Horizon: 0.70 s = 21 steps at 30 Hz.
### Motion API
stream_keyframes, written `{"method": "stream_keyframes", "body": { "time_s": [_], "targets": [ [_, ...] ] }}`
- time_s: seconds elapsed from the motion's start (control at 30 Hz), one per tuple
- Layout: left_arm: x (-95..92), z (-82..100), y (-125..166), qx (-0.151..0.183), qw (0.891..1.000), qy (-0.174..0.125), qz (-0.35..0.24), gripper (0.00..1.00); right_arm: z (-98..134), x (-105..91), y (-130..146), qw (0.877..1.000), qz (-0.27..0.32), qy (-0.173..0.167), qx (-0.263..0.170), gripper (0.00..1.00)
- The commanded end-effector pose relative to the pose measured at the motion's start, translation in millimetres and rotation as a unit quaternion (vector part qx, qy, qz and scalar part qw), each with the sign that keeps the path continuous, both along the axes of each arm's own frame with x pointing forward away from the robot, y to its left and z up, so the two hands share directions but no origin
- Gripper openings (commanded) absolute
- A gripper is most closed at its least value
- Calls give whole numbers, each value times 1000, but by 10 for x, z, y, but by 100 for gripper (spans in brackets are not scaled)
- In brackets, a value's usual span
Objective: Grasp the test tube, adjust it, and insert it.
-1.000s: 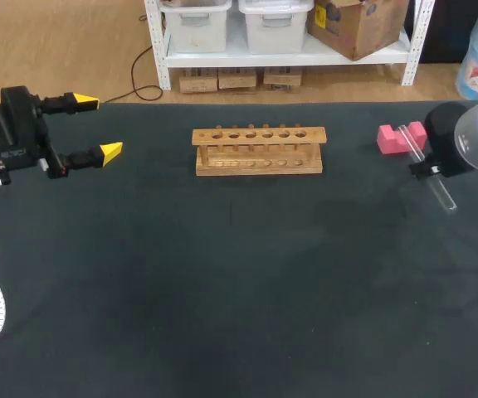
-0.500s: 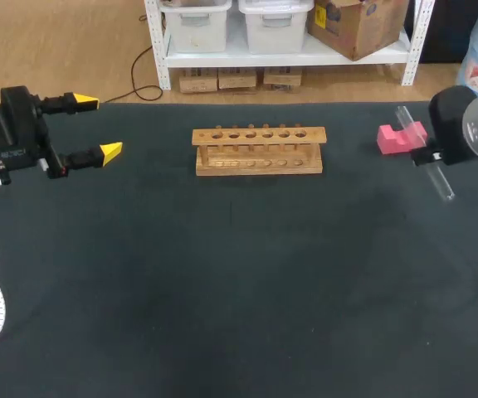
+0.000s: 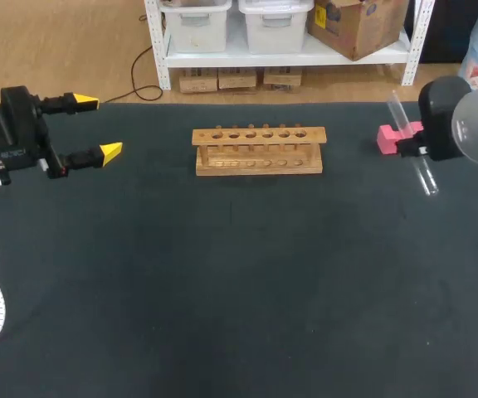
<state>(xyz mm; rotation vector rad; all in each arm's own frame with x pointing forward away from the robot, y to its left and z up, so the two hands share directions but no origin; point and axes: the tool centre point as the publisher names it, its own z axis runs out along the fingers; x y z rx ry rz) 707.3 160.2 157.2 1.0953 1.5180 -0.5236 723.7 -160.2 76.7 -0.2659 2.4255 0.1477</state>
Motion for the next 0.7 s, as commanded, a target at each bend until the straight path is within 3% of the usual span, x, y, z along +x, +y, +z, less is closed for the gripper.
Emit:
{"method": "stream_keyframes", "body": {
  "time_s": [0.03, 0.33, 0.7],
  "targets": [
    [-7, -19, -9, -1, 1000, -4, 4, 100, 131, -274, 157, 999, -26, -31, -16, 0],
    [-7, -19, -9, -1, 1000, -4, 4, 100, 140, -473, 455, 998, -41, -40, -30, 0],
    [-7, -19, -9, -1, 1000, -4, 4, 100, 53, -341, 869, 999, 6, -31, -4, 0]
  ]
}}
